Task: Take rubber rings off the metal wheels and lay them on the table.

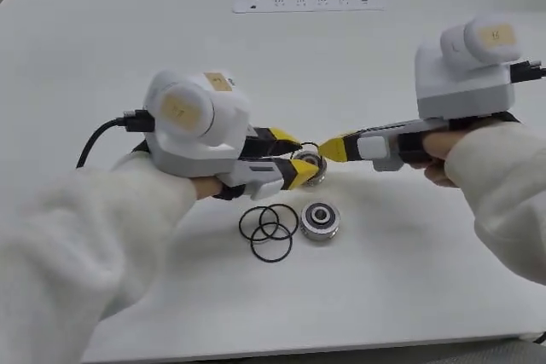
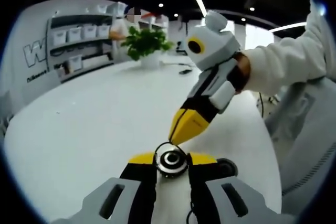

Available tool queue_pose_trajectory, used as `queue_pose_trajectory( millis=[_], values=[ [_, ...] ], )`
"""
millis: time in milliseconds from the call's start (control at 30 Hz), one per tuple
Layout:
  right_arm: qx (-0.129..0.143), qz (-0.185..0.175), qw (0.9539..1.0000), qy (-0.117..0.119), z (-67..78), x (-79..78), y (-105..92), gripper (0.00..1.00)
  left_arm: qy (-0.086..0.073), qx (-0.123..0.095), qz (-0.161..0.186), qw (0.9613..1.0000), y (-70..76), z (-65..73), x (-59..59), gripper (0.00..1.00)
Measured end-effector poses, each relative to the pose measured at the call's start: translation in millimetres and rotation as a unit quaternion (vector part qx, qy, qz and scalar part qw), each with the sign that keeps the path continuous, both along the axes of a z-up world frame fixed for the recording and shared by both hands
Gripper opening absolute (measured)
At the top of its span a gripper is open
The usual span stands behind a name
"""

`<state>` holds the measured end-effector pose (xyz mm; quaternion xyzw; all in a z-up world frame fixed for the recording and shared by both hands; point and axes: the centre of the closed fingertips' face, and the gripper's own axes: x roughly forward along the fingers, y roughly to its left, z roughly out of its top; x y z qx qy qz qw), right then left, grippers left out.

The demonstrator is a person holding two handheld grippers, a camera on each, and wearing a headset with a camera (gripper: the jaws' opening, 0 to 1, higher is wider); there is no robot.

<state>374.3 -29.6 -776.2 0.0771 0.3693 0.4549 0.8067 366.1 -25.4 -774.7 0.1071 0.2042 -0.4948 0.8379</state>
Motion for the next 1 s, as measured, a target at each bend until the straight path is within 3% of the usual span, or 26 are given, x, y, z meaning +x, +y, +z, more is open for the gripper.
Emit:
queue_pose_trajectory(
  millis=[100,233,400,500,600,800,1000],
  values=[
    [0.002,-0.002,1.0,-0.002,2.4,0.7,0.0,0.0,0.0,-0.002,0.009,1.0,3.0,6.5,1.6,0.37],
    [0.007,-0.003,0.9999,-0.007,8.5,1.1,0.5,0.0,-0.013,-0.008,0.013,0.9998,7.9,22.0,2.6,0.37],
    [0.017,-0.006,0.9997,-0.016,19.9,1.9,0.8,0.0,-0.031,-0.017,0.022,0.9991,13.2,43.2,4.8,0.46],
    [0.027,-0.008,0.9993,-0.024,28.3,2.9,2.2,0.0,-0.044,-0.018,0.023,0.9986,16.5,54.0,3.3,0.5],
    [0.036,-0.007,0.9989,-0.03,36.8,2.5,4.3,0.0,-0.073,-0.001,0.02,0.9971,23.6,62.5,2.5,0.54],
    [0.053,-0.003,0.9978,-0.039,49.6,-0.8,9.0,0.0,-0.077,-0.006,0.032,0.9965,36.4,74.0,-5.2,0.63],
    [0.065,0.004,0.9968,-0.045,59.5,-4.5,15.4,0.0,-0.086,0.003,0.035,0.9957,49.2,80.8,-16.7,0.76]
  ],
)
